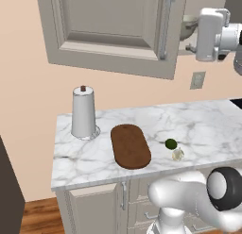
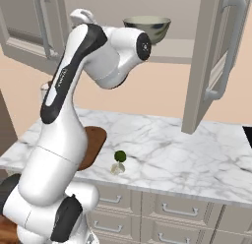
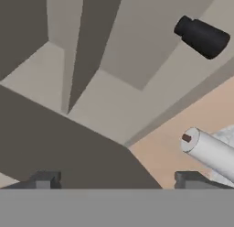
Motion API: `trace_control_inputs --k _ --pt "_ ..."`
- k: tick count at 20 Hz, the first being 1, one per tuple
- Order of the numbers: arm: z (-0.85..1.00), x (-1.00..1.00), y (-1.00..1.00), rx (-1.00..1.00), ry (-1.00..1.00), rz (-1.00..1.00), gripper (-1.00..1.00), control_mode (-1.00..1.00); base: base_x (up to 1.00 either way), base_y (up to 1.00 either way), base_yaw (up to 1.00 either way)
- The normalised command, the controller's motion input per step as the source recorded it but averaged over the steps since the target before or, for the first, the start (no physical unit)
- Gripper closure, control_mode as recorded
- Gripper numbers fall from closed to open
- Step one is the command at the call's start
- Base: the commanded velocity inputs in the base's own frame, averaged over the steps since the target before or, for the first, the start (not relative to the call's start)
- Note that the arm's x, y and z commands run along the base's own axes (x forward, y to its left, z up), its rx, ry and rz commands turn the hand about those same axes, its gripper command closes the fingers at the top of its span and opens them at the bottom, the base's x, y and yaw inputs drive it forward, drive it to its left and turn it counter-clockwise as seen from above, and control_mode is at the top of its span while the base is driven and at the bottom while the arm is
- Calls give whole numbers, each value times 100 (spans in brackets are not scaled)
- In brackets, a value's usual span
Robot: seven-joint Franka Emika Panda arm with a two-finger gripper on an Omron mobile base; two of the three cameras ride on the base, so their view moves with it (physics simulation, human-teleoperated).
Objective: Open the cabinet. Place the bowl and condiment on the counter. Then place the lime and garlic on the cutting board.
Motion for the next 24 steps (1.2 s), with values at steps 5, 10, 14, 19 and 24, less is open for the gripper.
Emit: trace_control_inputs --k 5,10,14,19,24 --pt "-13 78 52 17 47 51 -100 -100 0 0 0" --pt "-2 -46 95 2 19 63 -100 -100 0 0 0" --pt "-13 -100 100 0 0 39 -100 -100 0 0 0" --pt "-38 -100 100 0 -6 31 -100 -100 0 0 0" --pt "-35 -100 100 -2 -26 10 -100 -100 0 0 0"
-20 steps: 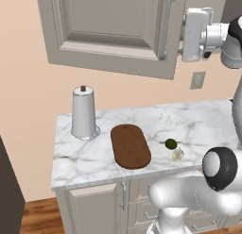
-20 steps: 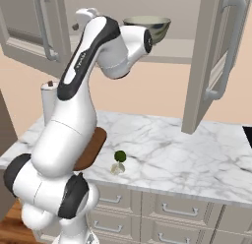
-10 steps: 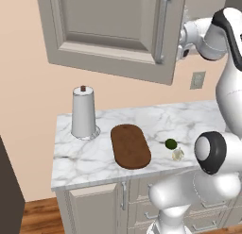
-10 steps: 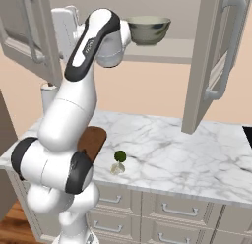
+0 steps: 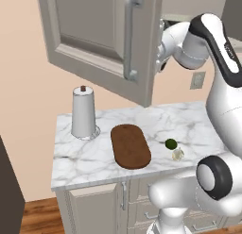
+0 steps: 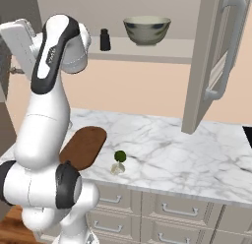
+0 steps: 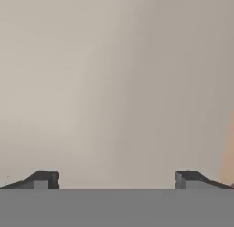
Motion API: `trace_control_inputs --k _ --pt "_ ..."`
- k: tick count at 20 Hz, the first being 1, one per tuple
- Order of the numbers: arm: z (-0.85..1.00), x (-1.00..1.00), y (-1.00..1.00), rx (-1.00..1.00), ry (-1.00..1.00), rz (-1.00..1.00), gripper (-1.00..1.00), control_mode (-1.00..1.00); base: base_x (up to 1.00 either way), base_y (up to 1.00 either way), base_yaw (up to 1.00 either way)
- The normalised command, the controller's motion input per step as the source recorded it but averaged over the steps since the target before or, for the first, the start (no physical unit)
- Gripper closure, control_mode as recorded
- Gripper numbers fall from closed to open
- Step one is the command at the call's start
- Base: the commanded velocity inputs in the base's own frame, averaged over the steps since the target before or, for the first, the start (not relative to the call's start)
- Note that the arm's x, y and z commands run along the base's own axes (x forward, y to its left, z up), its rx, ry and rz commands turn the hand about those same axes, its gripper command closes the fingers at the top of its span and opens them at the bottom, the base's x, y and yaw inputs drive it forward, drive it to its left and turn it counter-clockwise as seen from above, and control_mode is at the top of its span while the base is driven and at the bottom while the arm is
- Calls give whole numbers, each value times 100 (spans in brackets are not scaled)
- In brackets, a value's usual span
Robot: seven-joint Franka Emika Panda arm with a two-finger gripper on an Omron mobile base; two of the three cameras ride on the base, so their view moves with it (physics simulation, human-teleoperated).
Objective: Open the cabinet. Place the bowl and condiment on the counter. Then place the lime and garlic on the cutting board.
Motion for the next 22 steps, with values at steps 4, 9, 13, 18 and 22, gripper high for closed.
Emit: trace_control_inputs --k 4,9,13,18,22 --pt "-1 -97 100 -12 -32 0 -100 -100 0 0 0" --pt "-8 -31 77 -14 -30 -5 -100 -100 0 0 0" --pt "-14 1 -87 -2 -27 6 -100 -100 0 0 0" --pt "0 1 -100 -9 -42 2 -100 -100 0 0 0" --pt "0 27 -89 -23 -50 -7 -100 -100 0 0 0"
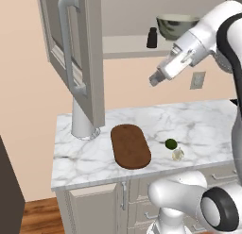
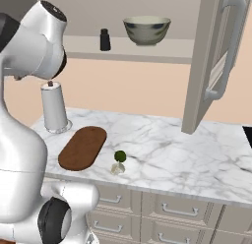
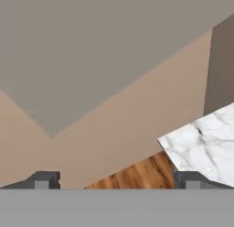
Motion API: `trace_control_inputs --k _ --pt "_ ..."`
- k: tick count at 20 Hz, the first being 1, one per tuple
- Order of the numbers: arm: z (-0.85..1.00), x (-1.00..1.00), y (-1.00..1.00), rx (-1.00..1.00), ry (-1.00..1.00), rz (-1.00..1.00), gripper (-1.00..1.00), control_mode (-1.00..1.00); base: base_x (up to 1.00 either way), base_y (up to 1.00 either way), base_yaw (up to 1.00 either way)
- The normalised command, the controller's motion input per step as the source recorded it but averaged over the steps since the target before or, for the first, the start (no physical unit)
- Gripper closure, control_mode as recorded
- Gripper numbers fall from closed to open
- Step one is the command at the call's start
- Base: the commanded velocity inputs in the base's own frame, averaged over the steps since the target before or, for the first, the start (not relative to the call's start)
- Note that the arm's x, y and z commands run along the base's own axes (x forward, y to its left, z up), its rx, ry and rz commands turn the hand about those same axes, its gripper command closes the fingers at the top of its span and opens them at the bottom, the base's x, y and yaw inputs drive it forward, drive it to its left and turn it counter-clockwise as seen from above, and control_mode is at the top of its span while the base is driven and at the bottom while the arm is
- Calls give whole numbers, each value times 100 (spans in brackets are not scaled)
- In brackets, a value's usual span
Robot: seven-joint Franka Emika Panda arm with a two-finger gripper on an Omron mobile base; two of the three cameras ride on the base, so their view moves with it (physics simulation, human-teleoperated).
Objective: Open the cabinet. Place the bowl and condiment on the counter. Then place the lime and garlic on the cutting board.
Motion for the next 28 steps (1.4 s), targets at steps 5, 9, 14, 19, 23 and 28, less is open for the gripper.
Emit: trace_control_inputs --k 5,9,14,19,23,28 --pt "0 61 -40 -30 -41 -34 -100 -100 0 0 0" --pt "17 55 -5 -18 -20 -61 -100 -100 0 0 0" --pt "0 21 -1 0 -9 -81 -100 -100 0 0 0" --pt "7 32 -19 0 -10 -73 -100 -100 0 0 0" --pt "28 49 -66 4 -17 -48 -100 -100 0 0 0" --pt "7 34 -85 8 -12 -16 -100 -100 0 0 0"
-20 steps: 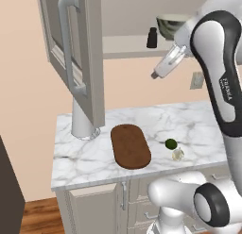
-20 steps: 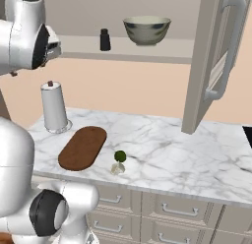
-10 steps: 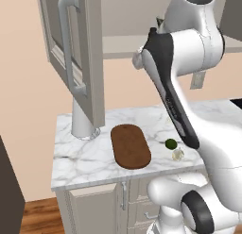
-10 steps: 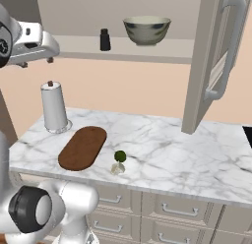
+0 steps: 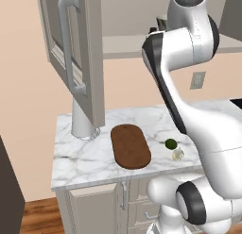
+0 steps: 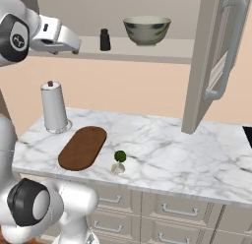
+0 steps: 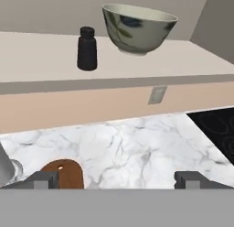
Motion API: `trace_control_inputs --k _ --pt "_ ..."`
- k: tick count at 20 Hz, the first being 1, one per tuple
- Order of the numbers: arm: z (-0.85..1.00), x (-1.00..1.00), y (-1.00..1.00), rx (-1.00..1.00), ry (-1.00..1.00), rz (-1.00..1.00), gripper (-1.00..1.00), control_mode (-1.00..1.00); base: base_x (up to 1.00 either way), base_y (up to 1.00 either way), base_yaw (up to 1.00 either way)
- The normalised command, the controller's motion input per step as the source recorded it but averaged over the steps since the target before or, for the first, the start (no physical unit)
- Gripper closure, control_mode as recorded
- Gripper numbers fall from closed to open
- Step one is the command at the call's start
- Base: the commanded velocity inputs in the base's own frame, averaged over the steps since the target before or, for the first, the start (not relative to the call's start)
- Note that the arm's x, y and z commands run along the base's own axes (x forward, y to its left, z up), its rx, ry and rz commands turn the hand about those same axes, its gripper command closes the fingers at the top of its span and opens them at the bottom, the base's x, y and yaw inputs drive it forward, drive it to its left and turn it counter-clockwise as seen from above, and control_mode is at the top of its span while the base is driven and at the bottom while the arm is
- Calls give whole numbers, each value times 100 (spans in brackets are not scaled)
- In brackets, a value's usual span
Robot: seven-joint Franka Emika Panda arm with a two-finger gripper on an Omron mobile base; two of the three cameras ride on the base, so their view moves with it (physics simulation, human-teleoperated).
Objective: Open the cabinet. Place the bowl and condiment on the counter. Then place the lime and garlic on the cutting board.
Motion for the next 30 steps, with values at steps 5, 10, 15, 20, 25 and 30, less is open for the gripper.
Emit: trace_control_inputs --k 5,10,15,20,25,30 --pt "0 46 -34 1 -7 0 -100 -100 0 0 0" --pt "-1 45 0 0 -3 0 -100 -100 0 0 0" --pt "-1 52 0 0 -3 0 -100 -100 0 0 0" --pt "-3 68 0 0 0 0 -100 -100 0 0 0" --pt "0 50 0 0 0 0 -100 -100 0 0 0" --pt "0 41 0 0 -1 0 -100 -100 0 0 0"
